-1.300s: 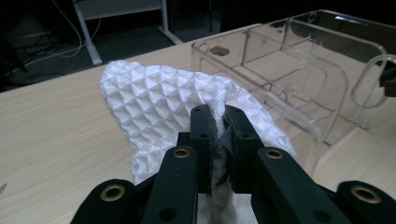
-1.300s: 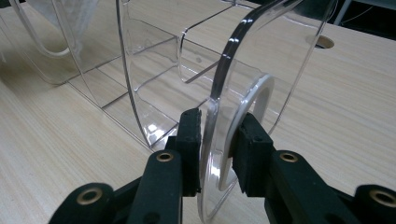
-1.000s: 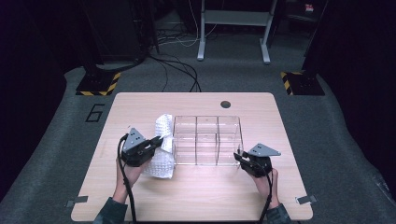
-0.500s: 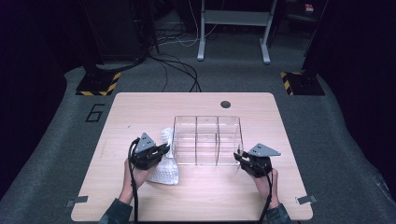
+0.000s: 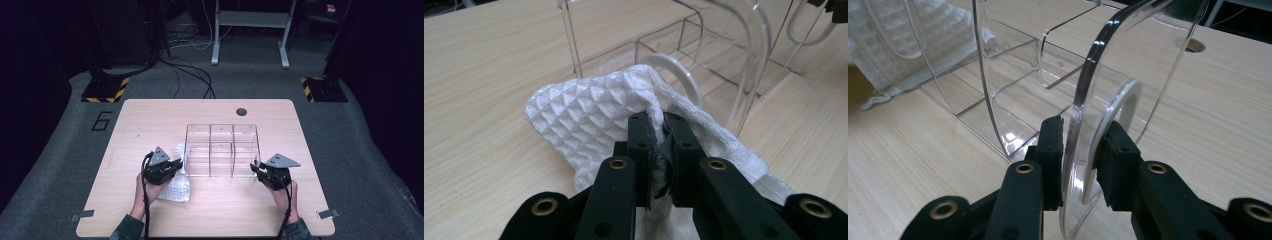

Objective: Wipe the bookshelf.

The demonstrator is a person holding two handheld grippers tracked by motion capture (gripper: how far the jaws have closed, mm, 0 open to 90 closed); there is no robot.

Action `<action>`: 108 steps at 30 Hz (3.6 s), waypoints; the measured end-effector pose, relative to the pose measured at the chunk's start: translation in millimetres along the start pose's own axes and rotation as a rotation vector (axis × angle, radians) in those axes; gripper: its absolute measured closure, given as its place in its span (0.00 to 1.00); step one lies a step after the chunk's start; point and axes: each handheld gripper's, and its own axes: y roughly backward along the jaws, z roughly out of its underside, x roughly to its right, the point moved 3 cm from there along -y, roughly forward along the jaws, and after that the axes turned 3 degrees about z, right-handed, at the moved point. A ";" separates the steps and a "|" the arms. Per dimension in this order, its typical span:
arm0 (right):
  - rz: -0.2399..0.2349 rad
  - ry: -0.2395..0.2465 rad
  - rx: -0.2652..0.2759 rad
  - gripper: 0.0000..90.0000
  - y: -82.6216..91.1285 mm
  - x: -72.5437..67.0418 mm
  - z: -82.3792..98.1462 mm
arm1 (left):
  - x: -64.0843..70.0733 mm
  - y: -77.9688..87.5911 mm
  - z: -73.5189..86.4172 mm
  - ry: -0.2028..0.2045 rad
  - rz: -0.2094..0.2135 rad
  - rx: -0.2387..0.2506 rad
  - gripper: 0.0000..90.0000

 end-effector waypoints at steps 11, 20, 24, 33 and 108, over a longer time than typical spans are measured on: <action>0.001 0.001 0.001 0.82 -0.1 -0.2 -0.1 | -2.5 -12.8 15.2 0.026 0.008 -0.047 0.92; 0.000 0.000 0.001 0.82 -0.2 -0.2 0.0 | -5.8 -23.0 24.5 0.042 0.015 -0.096 0.92; 0.000 0.000 0.000 0.82 -0.1 0.0 0.1 | -7.2 -26.0 27.4 0.053 0.017 -0.101 0.92; 0.000 0.001 0.000 0.82 0.0 0.0 0.1 | -9.7 -28.6 28.2 0.023 -0.029 -0.117 0.92; -0.001 -0.013 0.008 0.82 -0.5 -0.1 1.4 | -6.3 -15.7 24.7 0.049 -0.059 -0.050 0.92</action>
